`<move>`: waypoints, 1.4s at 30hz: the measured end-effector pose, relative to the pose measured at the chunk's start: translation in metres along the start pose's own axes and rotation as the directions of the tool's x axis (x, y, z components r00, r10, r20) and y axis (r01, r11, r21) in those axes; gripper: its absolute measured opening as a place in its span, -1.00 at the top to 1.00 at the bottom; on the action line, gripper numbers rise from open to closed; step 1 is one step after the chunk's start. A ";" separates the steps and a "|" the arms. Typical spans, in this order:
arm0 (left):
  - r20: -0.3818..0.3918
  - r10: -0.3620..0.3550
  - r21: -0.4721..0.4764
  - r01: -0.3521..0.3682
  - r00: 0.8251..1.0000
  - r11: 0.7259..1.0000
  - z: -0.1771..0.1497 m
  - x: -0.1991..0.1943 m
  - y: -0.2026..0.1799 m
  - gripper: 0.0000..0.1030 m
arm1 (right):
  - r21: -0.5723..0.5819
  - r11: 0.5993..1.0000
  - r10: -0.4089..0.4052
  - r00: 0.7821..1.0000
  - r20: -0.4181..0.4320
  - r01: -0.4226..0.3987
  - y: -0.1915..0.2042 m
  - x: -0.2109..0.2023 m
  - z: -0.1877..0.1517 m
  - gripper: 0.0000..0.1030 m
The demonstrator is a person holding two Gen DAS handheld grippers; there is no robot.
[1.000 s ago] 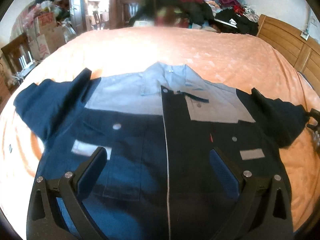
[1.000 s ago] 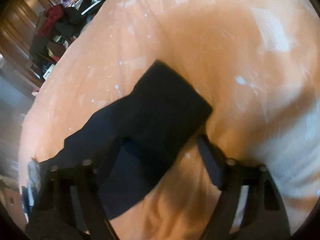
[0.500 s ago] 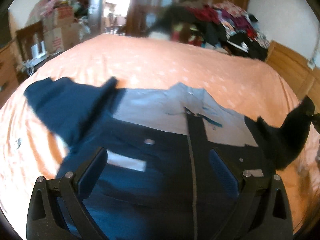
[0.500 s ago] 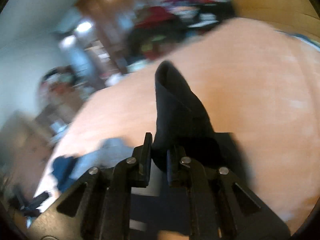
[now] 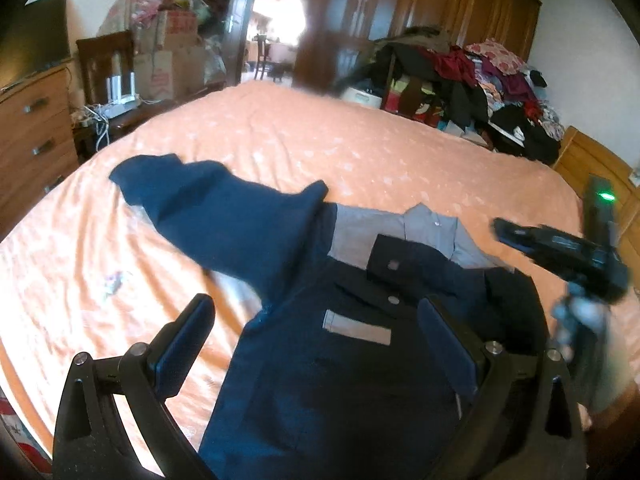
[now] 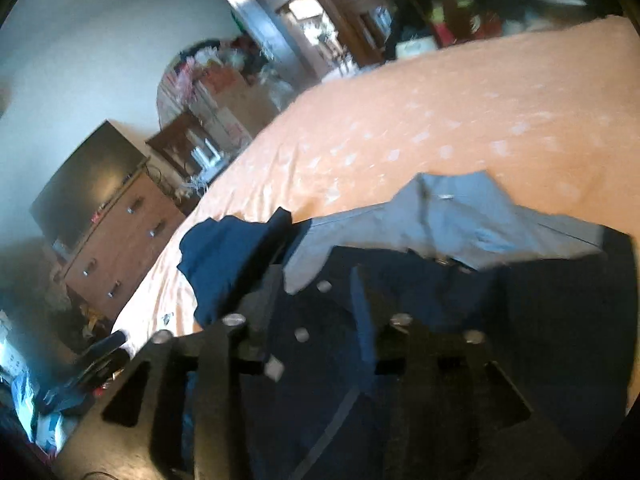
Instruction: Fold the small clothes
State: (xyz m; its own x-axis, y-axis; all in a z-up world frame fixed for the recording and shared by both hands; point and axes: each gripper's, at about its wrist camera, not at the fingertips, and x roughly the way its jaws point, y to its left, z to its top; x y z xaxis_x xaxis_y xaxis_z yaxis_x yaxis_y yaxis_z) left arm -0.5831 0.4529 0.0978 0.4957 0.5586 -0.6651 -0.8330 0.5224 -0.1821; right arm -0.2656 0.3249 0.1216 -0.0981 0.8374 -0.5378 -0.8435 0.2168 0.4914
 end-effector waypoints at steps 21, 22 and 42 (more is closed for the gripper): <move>-0.298 -0.095 -0.061 0.081 0.950 0.995 0.015 0.217 -0.067 -0.15 | 0.307 0.932 -0.185 0.981 -0.051 0.192 -0.144 -0.082 -0.149 0.07; -0.290 -0.087 -0.051 0.075 0.953 0.996 0.014 0.219 -0.070 0.25 | 0.308 0.932 -0.183 0.982 -0.050 0.190 -0.145 -0.083 -0.151 0.07; -0.214 -0.138 -0.179 0.100 0.967 0.979 0.006 0.190 -0.014 0.82 | 0.285 0.874 -0.366 0.919 -0.145 0.393 -0.195 -0.080 -0.105 0.35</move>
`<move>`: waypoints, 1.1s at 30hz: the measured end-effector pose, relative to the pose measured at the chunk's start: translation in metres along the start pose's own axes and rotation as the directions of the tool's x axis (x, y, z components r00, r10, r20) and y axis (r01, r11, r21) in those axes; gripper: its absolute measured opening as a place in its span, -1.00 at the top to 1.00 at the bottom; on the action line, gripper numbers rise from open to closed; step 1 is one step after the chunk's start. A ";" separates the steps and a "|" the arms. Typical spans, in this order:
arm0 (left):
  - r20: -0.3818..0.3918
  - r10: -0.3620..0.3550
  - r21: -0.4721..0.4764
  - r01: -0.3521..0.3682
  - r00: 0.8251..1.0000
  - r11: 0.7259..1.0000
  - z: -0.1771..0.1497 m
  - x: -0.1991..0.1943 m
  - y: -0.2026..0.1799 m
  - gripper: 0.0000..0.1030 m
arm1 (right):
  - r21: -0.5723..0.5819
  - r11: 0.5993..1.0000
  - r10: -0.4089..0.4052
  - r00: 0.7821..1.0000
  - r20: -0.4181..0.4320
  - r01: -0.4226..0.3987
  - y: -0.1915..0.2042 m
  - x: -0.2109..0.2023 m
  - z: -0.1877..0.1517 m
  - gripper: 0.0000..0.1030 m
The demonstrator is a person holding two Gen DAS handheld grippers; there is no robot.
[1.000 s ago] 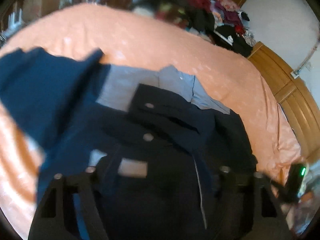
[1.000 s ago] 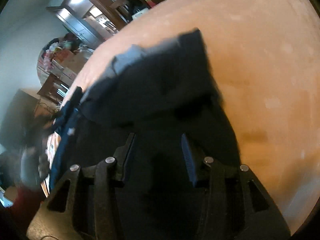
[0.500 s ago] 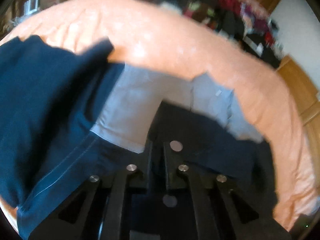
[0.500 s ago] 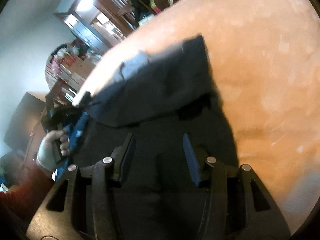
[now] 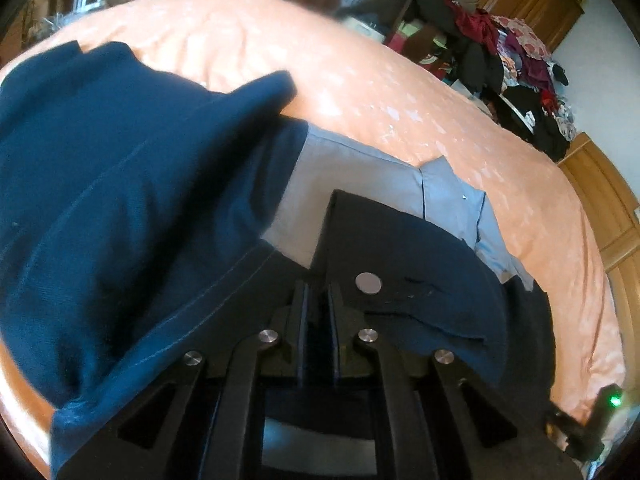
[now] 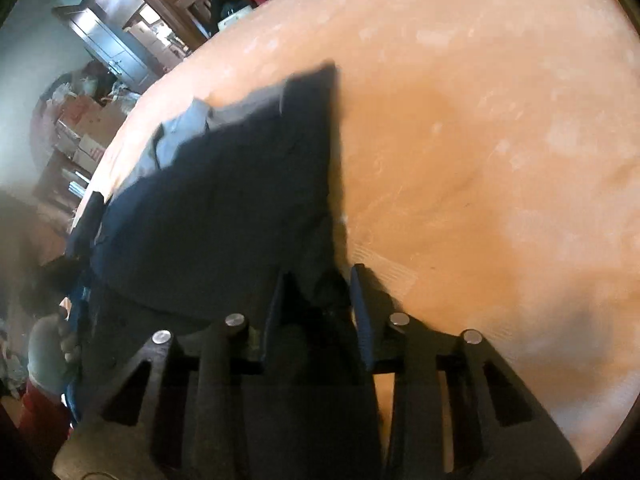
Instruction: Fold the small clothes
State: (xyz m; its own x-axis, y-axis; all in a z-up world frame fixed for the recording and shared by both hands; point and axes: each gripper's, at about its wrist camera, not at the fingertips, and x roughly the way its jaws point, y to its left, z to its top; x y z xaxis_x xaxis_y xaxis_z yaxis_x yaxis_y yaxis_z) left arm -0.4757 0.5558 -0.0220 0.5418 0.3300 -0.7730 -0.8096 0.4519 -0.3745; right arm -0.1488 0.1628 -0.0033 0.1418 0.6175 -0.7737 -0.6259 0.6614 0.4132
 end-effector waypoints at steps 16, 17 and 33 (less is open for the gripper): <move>-0.045 -0.141 0.032 0.142 0.989 0.989 -0.001 -0.019 -0.009 0.20 | -0.197 0.963 0.180 0.983 -0.036 -0.184 0.145 0.093 0.058 0.35; -0.049 -0.117 0.020 0.118 0.992 0.993 -0.001 -0.015 -0.007 0.20 | -0.203 0.963 0.177 0.984 -0.029 -0.180 0.145 0.090 0.058 0.35; -0.057 -0.113 -0.078 0.108 0.992 0.991 -0.009 0.008 -0.005 -0.08 | -0.212 0.959 0.194 0.981 -0.001 -0.190 0.141 0.085 0.058 0.22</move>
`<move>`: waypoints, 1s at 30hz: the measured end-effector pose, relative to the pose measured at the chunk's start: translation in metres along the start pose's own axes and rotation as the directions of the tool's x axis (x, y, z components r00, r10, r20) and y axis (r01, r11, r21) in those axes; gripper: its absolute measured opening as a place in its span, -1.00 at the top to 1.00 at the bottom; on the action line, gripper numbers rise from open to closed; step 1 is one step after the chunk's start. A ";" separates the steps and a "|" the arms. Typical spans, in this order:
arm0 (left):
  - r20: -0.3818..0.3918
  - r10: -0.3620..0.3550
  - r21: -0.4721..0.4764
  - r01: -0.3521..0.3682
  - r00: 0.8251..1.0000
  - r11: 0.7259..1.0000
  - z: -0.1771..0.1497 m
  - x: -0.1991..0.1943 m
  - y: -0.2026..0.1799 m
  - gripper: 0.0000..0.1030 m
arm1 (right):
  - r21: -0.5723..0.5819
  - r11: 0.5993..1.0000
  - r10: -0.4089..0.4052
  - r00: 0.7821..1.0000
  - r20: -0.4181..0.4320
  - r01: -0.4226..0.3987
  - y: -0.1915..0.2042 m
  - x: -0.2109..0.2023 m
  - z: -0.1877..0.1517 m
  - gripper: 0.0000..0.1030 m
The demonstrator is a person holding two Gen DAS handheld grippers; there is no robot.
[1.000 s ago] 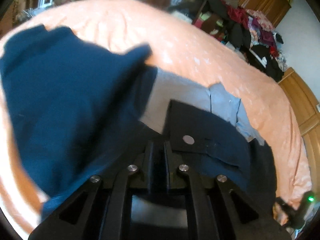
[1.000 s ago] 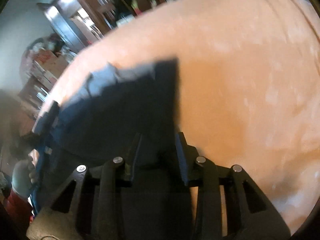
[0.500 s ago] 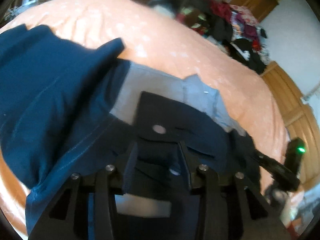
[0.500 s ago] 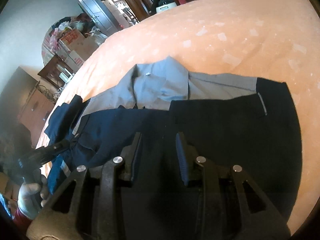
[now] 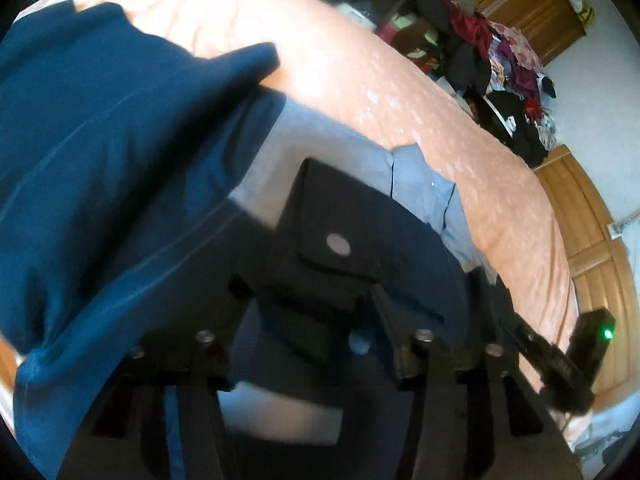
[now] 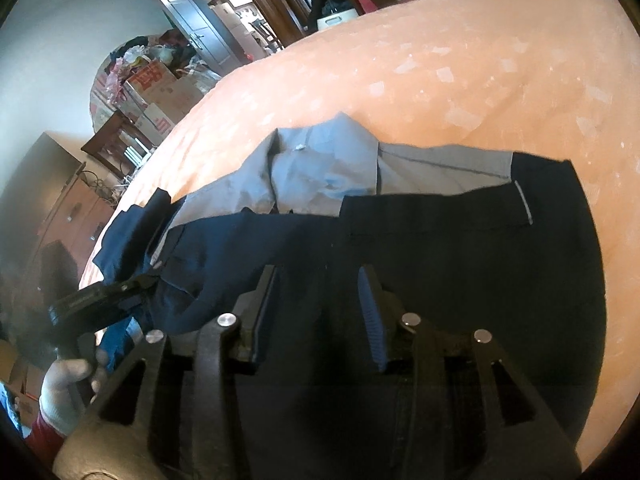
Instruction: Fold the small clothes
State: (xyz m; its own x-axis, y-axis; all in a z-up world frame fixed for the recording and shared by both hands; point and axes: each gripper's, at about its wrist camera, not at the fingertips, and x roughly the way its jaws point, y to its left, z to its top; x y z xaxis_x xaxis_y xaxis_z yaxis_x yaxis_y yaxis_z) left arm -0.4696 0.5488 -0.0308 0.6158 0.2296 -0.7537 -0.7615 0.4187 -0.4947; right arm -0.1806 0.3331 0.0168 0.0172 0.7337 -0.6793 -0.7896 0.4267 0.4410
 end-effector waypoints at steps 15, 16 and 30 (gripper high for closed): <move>0.145 -0.036 -0.074 0.047 0.989 0.996 -0.014 -0.028 0.023 0.92 | -0.011 0.999 -0.052 0.998 0.033 0.052 -0.015 0.009 0.025 0.31; 0.138 -0.029 -0.074 0.040 0.990 0.996 -0.016 -0.025 0.025 0.92 | -0.023 0.998 -0.064 0.998 0.028 0.064 -0.016 0.013 0.026 0.50; 0.148 -0.041 -0.136 0.061 0.988 0.989 -0.022 -0.050 0.055 0.93 | -0.084 0.991 -0.105 0.994 0.001 0.104 0.000 0.024 0.014 0.61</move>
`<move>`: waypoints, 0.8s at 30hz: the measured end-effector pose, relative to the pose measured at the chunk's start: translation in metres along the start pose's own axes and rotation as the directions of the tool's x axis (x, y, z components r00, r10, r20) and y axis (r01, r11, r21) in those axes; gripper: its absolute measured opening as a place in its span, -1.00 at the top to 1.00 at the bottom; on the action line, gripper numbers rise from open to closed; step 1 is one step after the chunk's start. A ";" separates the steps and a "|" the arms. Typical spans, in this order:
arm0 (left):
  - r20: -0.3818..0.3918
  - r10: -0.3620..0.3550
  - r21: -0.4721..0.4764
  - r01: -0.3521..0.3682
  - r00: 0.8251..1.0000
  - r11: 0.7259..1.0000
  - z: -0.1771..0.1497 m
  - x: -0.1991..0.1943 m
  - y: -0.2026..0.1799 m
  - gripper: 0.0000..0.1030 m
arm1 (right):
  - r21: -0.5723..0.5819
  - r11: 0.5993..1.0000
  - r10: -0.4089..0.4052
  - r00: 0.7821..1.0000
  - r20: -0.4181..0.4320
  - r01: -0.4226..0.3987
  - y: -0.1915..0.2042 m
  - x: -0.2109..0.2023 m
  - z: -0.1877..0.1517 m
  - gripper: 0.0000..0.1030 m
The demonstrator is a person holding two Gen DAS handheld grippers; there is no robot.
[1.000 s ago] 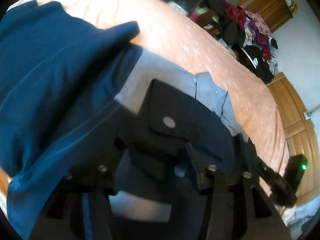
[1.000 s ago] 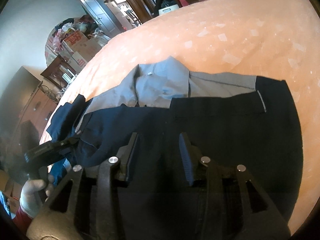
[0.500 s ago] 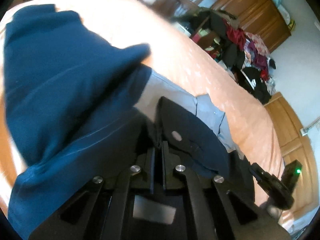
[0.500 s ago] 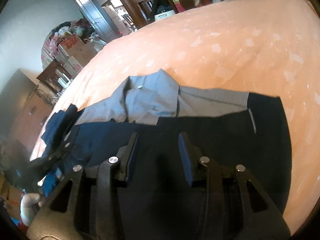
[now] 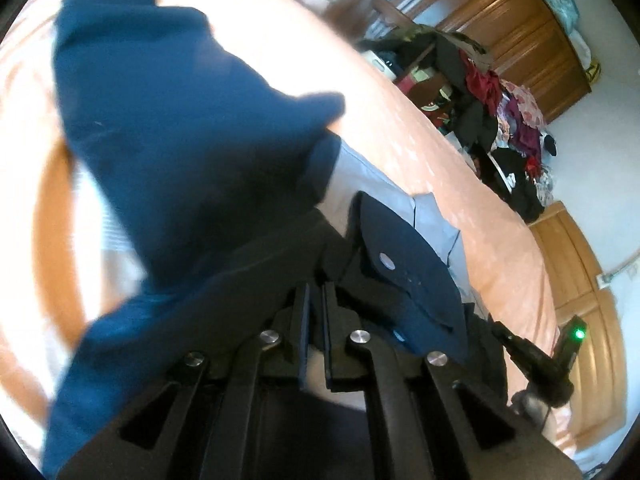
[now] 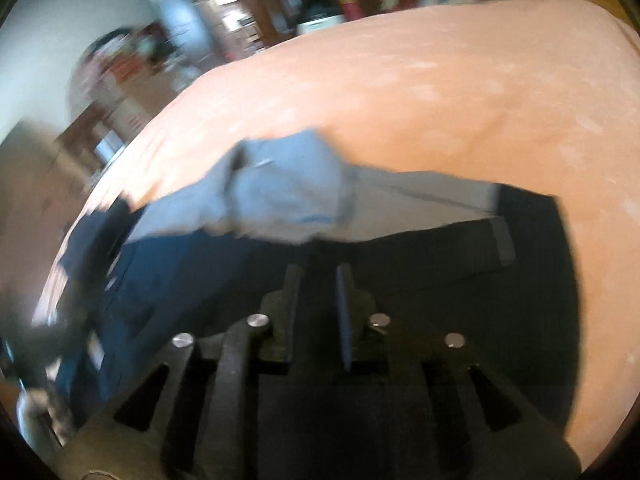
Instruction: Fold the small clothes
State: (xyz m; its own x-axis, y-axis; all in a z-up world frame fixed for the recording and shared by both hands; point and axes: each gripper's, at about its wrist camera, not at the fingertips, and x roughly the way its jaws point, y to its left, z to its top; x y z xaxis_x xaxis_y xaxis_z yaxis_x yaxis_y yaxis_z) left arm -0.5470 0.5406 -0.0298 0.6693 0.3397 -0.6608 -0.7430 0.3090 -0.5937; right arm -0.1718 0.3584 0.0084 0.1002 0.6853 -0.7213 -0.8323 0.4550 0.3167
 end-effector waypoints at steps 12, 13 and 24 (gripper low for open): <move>0.198 0.209 -0.146 -0.182 0.958 0.972 0.127 -0.096 0.152 -0.03 | 0.067 0.995 0.075 0.997 -0.015 -0.073 0.002 -0.015 -0.012 0.34; 0.169 0.223 -0.164 -0.196 0.960 0.967 0.144 -0.091 0.170 -0.05 | 0.069 0.994 0.086 0.996 -0.008 -0.085 0.007 -0.023 -0.019 0.17; 0.074 0.289 -0.208 -0.268 0.955 0.941 0.239 -0.013 0.213 -0.14 | 0.144 0.980 0.142 0.990 -0.007 -0.139 0.044 -0.054 -0.058 0.08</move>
State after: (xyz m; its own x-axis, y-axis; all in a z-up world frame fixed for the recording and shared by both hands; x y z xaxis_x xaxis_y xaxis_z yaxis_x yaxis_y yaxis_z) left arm -0.7136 0.8139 -0.0383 0.4247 0.4794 -0.7680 -0.8789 0.0147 -0.4768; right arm -0.2451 0.3084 0.0250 -0.0224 0.7391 -0.6733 -0.7511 0.4321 0.4992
